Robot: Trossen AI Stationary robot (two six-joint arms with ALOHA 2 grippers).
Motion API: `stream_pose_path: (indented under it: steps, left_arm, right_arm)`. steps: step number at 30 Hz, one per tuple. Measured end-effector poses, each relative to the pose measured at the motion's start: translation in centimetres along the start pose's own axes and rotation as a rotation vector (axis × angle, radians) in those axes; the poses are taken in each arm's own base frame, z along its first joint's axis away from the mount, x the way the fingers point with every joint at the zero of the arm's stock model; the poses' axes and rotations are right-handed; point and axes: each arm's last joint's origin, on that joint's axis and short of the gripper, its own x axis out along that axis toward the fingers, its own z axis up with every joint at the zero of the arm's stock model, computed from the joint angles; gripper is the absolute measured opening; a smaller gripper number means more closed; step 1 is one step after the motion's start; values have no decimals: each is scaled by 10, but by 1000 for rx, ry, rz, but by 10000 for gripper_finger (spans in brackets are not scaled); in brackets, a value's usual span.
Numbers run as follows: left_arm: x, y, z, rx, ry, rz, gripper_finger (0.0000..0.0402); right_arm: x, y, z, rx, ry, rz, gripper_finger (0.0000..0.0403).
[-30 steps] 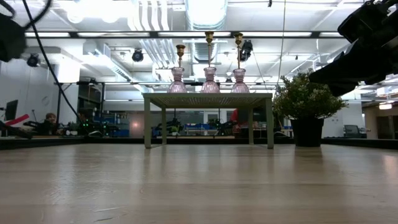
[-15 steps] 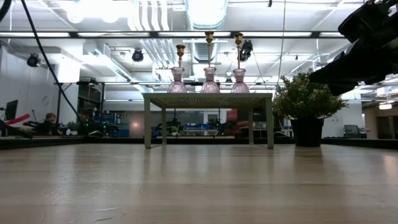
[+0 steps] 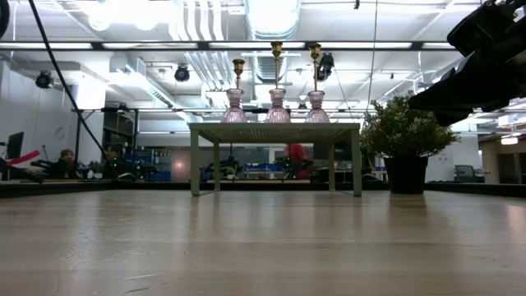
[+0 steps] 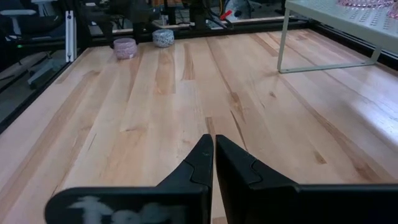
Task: Pick & Place candle stick holders
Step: Put the pink patterned scented candle on the shelf
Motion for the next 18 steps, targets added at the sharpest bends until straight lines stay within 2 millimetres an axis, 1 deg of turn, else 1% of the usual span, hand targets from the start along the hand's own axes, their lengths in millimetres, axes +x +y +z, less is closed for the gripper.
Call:
stream_pose_path:
  steps: [14,18]
  left_arm:
    - [17,-3,2,22,14,46,344]
    - [19,-3,2,28,25,52,339]
  right_arm:
    - [0,0,0,0,1,0,13]
    - [0,0,0,0,1,0,13]
